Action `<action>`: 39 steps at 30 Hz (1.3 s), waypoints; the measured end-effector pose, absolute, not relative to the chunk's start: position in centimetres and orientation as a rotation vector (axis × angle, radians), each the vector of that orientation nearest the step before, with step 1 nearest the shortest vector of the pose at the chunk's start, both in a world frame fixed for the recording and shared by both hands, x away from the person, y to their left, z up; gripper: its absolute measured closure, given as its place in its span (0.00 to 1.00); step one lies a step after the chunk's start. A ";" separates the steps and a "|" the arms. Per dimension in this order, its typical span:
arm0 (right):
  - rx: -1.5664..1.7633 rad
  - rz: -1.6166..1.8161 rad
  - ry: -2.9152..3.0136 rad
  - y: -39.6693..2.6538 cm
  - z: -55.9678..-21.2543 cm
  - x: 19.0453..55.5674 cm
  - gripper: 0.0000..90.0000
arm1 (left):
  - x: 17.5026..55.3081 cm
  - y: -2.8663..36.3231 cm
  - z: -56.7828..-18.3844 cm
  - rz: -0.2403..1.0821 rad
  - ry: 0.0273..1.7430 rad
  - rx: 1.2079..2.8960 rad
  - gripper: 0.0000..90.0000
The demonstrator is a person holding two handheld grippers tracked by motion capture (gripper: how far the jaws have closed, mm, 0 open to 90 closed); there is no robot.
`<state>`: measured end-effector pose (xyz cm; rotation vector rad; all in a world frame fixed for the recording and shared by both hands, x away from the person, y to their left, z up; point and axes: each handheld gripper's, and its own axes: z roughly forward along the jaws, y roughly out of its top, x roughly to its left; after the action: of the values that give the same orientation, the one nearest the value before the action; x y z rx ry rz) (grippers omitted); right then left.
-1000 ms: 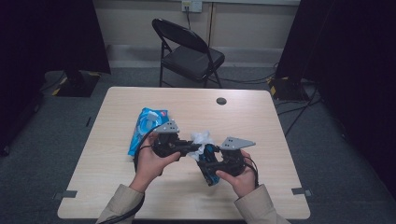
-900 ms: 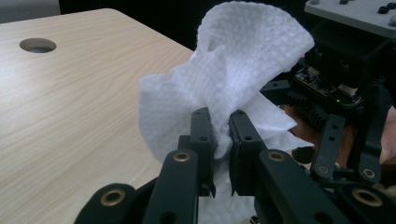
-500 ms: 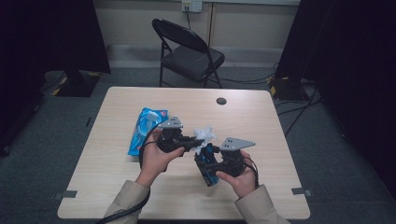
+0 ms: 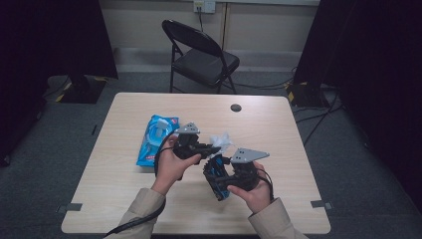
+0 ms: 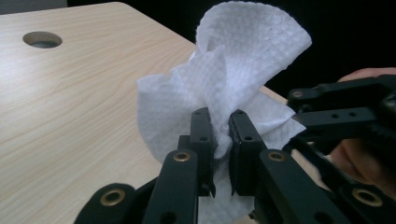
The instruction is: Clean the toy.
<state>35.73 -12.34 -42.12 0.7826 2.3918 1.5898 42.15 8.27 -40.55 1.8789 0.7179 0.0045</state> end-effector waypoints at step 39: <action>0.908 1.606 2.318 -14.9 -42.4 37.1 0.29 | 39.2 10.0 -38.8 -0.017 0.661 1.851 0.91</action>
<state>37.11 -14.90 -42.38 0.9079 2.3181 1.6057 39.22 9.95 -38.76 1.8511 0.6606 -0.0166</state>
